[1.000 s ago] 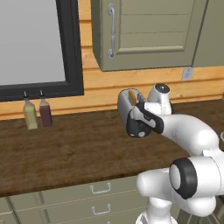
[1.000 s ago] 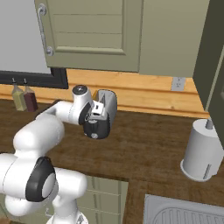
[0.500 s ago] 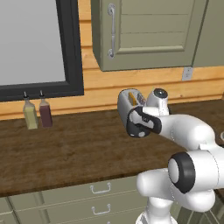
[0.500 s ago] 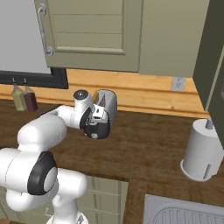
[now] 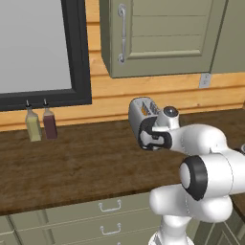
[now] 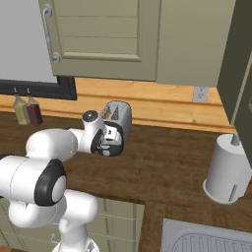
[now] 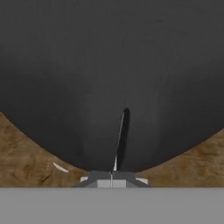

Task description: Start the toaster. Once the lever pops up, take the bread to the plate on the dining counter.

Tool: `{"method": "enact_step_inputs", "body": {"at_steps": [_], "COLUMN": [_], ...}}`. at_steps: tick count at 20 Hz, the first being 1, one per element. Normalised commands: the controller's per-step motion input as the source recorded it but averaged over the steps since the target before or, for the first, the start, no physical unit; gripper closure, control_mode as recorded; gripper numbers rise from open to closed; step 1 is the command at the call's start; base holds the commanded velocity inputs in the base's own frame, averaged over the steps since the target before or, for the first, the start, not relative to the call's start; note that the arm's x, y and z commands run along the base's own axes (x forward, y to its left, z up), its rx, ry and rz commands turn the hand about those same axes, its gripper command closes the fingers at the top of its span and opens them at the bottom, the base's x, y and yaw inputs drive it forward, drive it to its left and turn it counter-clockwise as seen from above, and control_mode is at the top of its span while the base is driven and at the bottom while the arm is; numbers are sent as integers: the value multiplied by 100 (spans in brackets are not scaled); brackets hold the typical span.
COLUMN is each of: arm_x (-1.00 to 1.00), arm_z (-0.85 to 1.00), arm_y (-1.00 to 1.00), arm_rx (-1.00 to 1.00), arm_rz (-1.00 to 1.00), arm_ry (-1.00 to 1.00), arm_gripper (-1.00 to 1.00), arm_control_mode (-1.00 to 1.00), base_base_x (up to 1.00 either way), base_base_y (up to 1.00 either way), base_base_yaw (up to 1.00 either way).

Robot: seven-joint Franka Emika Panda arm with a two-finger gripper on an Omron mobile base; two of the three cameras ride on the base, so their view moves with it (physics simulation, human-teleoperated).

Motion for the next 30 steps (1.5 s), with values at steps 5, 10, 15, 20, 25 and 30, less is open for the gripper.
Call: {"method": "enact_step_inputs", "body": {"at_steps": [5, 10, 15, 20, 25, 30], "arm_x": [0, 0, -1, -11, -19, -28], "arm_z": [-70, -61, 15, 40, 60, 47], "arm_y": [0, 0, 0, 0, 0, 0], "arm_rx": [-11, -11, -1, 5, 1, 0], "arm_rz": [0, 2, 3, 0, 0, 0], "arm_ry": [0, 0, 0, 0, 0, 1], "arm_gripper": [100, 100, 100, 100, 100, 100], "arm_control_mode": [-100, -100, -100, -100, -100, -100], "base_base_x": [0, 0, 0, 0, 0, 0], "base_base_y": [0, 0, 0, 0, 0, 0], "base_base_yaw": [0, 0, 0, 0, 0, 0]}}
